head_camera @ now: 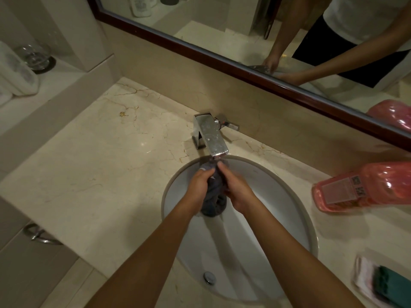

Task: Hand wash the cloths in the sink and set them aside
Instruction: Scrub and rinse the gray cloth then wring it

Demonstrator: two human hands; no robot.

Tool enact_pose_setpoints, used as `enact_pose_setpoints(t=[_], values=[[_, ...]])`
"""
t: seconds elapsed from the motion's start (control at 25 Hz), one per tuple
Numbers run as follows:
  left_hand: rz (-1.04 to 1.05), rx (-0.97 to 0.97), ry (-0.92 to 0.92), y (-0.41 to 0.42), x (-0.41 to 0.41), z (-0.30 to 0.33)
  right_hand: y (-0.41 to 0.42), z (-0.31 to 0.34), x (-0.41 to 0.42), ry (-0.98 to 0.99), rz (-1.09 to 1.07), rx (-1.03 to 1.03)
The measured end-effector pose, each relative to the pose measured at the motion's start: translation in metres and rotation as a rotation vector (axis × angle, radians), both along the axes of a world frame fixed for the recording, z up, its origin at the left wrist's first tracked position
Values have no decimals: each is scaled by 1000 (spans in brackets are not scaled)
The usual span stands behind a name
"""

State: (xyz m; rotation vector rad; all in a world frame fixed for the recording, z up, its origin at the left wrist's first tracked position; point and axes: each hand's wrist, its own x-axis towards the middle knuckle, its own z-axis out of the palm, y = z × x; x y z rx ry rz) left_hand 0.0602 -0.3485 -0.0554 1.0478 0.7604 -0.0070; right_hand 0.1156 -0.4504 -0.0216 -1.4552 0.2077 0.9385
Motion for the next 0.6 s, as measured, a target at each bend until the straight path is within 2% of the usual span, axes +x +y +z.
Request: enact_pose_setpoints(t=[0.08, 0.2, 0.4, 0.6], values=[[19, -15, 75, -2, 0, 1, 3, -2, 0, -79, -22, -105], [75, -37, 96, 0, 2, 2, -5, -10, 0, -130, -47, -118], [208, -161, 85, 7, 4, 4, -23, -13, 12, 40, -116, 92], [3, 112, -46, 7, 2, 2, -19, -13, 21, 153, -189, 202]])
